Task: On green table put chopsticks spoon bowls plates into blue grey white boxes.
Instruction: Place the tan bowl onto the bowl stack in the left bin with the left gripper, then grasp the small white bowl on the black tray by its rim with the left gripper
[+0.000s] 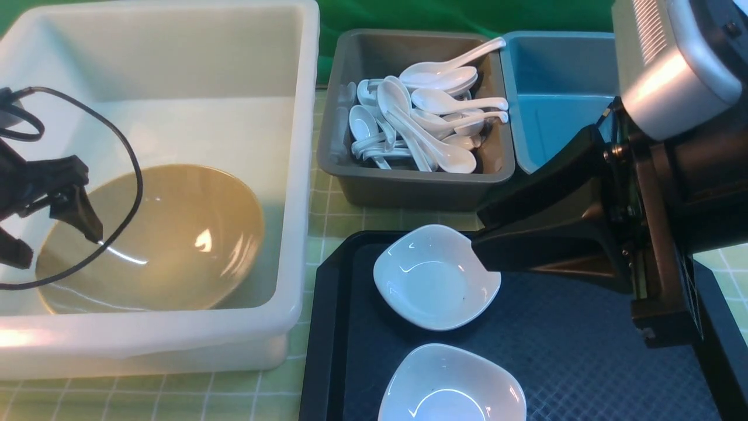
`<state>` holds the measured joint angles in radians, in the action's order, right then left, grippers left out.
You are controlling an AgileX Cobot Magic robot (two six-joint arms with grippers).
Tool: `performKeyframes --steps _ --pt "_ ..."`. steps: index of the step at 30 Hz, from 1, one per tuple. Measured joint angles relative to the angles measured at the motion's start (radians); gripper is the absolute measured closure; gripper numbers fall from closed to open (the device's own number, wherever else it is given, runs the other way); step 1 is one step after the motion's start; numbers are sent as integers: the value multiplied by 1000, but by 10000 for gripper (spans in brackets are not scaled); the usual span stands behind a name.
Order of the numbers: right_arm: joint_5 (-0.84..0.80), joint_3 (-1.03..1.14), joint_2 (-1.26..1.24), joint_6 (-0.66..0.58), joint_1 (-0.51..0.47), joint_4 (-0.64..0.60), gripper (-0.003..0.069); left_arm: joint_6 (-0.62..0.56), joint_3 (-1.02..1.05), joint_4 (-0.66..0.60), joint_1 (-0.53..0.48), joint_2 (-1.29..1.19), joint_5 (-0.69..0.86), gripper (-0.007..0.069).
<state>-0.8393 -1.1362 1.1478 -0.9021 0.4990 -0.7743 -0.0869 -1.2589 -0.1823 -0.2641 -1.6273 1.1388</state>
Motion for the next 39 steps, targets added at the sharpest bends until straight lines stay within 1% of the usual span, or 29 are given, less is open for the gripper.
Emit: performKeyframes --steps 2,5,8,11,14,15,17,19,21,24,25,26,28,29,31,34,35,36,38,39 --pt "-1 0 0 11 0 1 454 0 0 -1 0 18 4 -30" --pt "0 0 0 27 0 5 450 4 -1 -2 0 47 25 -34" --pt "6 0 0 76 0 32 445 9 -28 -1 1 73 69 -34" --pt "9 0 -4 169 0 110 444 14 -72 -6 1 115 81 -34" --pt "10 0 -27 268 0 218 442 -4 -97 -54 26 187 80 -30" --pt "8 0 -47 324 0 265 441 -28 -100 -88 52 220 83 -22" --pt "3 0 -71 380 0 321 440 -69 -101 -150 127 258 86 -20" --pt "-3 2 -111 420 0 364 438 -117 -101 -216 243 285 93 -1" --pt "-4 24 -155 449 0 379 435 -149 -101 -256 363 286 95 25" --pt "-6 79 -215 487 0 384 433 -161 -101 -261 562 248 98 67" --pt "-6 88 -223 491 0 385 432 -161 -101 -257 574 244 96 69" --pt "-6 123 -248 508 0 386 430 -152 -105 -238 652 208 86 78" --pt "-4 174 -276 532 0 386 424 -113 -126 -194 749 120 66 87" --pt "-4 183 -279 536 0 386 424 -105 -129 -184 755 111 64 87" --pt "-3 226 -300 551 0 387 423 -75 -187 -128 813 -11 66 87" --pt "0 257 -313 560 0 387 423 -86 -285 -90 841 -143 81 86" --pt "0 260 -314 560 0 387 423 -88 -293 -85 841 -152 84 86" --pt "0 263 -316 560 0 387 423 -119 -369 -77 848 -224 86 86" --pt "3 263 -318 560 0 386 423 -141 -411 -71 849 -259 86 86" --pt "7 263 -318 560 0 386 423 -173 -479 -64 849 -313 86 86"
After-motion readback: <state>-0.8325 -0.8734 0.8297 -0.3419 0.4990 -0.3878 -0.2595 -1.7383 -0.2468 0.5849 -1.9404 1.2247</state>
